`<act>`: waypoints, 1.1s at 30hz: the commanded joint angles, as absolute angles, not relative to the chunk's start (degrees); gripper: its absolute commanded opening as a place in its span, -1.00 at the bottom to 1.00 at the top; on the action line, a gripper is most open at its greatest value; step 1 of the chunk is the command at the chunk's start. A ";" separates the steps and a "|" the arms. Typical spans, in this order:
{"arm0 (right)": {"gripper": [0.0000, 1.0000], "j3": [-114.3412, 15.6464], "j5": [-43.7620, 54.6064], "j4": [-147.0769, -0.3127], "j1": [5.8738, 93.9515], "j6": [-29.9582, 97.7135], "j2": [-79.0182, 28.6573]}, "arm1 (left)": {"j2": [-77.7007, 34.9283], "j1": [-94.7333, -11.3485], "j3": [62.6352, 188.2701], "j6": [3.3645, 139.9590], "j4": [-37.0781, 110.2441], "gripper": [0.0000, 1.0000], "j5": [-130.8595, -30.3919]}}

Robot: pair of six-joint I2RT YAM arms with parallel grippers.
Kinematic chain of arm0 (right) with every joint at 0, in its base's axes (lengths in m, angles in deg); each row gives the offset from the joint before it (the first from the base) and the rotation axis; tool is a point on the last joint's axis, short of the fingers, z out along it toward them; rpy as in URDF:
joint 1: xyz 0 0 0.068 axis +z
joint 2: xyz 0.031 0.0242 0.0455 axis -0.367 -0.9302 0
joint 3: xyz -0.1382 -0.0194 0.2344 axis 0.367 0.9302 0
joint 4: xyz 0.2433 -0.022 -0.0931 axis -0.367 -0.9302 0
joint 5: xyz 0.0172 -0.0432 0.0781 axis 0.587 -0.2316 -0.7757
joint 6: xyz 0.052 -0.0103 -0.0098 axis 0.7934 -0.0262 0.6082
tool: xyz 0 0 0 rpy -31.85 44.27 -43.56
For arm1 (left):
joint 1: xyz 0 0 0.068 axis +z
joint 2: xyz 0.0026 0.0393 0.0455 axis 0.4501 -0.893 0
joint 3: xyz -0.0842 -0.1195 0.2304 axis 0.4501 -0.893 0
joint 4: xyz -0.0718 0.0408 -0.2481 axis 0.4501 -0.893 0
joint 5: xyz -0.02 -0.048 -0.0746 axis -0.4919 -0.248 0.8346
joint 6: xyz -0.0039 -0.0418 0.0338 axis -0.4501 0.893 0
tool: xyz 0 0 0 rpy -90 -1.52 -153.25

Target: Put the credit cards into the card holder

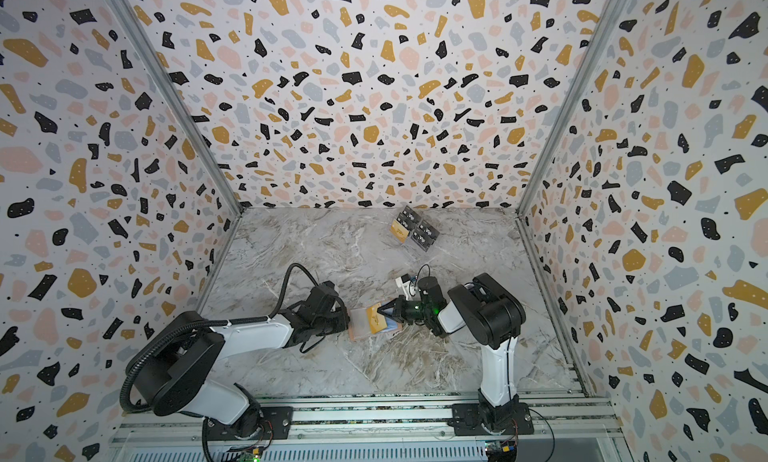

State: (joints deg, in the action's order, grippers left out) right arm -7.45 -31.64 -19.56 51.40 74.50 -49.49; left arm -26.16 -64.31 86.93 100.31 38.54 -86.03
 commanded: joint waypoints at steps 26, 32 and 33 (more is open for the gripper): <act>-0.59 -8.88 -22.32 -27.44 58.62 72.42 -45.16 | -26.33 -64.10 85.29 100.94 42.56 -0.78 -82.00; -0.01 -14.51 -15.56 -47.86 60.58 61.50 -39.65 | -26.20 -64.02 85.04 100.54 42.76 -0.77 -82.00; 0.06 -15.46 -14.11 -50.72 60.98 60.04 -38.97 | -26.17 -63.99 85.07 100.43 42.73 -0.77 -81.99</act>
